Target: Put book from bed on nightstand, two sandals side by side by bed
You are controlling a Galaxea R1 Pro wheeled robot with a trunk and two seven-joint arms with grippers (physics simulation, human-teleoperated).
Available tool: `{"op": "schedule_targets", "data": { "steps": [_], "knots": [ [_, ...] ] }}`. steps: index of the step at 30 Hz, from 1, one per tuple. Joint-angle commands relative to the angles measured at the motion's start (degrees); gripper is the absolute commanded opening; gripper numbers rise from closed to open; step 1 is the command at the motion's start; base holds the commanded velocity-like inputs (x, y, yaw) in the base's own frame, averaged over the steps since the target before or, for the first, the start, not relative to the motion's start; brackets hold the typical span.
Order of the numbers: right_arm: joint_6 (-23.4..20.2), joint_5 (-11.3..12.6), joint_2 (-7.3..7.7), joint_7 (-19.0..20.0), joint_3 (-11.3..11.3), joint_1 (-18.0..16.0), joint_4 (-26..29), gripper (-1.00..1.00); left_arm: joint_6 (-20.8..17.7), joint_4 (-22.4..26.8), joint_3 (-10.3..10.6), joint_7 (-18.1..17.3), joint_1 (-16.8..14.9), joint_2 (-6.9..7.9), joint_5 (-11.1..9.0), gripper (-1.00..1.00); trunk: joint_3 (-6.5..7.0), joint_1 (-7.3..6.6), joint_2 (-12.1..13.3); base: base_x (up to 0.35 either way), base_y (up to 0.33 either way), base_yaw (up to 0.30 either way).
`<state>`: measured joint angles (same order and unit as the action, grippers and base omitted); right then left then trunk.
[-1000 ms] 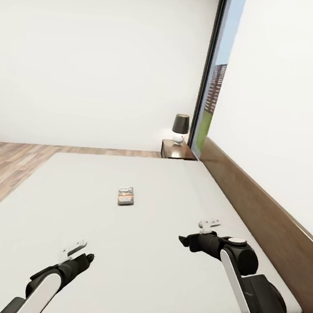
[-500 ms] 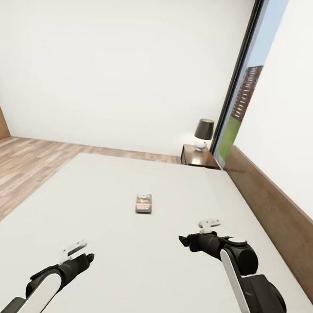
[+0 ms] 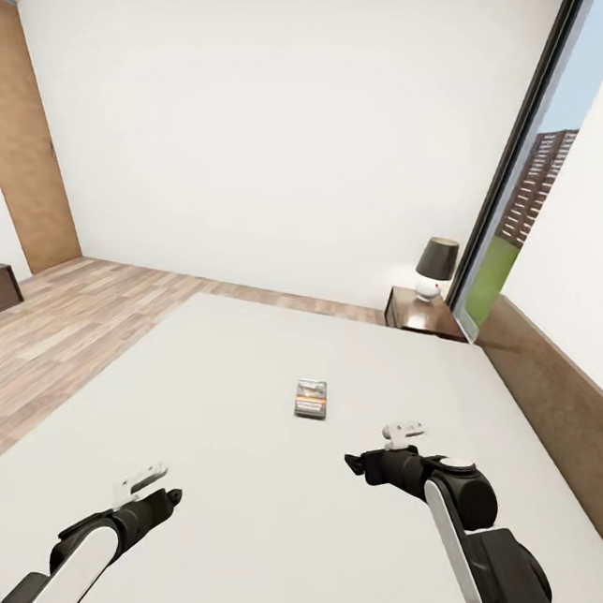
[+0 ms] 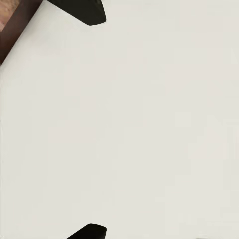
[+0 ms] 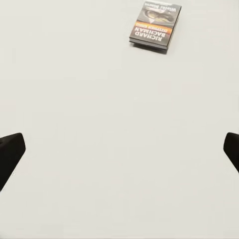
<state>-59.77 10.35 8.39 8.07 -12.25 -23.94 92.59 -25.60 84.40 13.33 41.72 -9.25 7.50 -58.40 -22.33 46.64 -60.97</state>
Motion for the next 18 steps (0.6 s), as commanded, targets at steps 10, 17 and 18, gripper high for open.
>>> {"op": "schedule_targets", "data": {
  "steps": [10,17,18],
  "knots": [
    [-0.2,0.2,0.05,-0.1,0.2,0.0,0.0,1.0,-0.1,0.1,0.2,0.5,-0.1,-0.06,-0.3,1.0,-0.07,0.01,0.0,0.002,0.0,0.116],
    [-0.2,0.1,0.06,-0.1,0.3,0.1,0.0,1.0,-0.1,0.1,0.2,0.5,-0.1,-0.23,-0.1,1.0,-0.07,0.01,0.0,0.0,0.0,-0.008],
    [-0.2,0.1,0.05,-0.1,0.3,0.1,0.0,1.0,-0.1,0.1,0.2,0.5,-0.1,-0.26,-0.1,1.0,-0.07,0.01,0.0,0.0,0.0,-0.098]
  ]
}}
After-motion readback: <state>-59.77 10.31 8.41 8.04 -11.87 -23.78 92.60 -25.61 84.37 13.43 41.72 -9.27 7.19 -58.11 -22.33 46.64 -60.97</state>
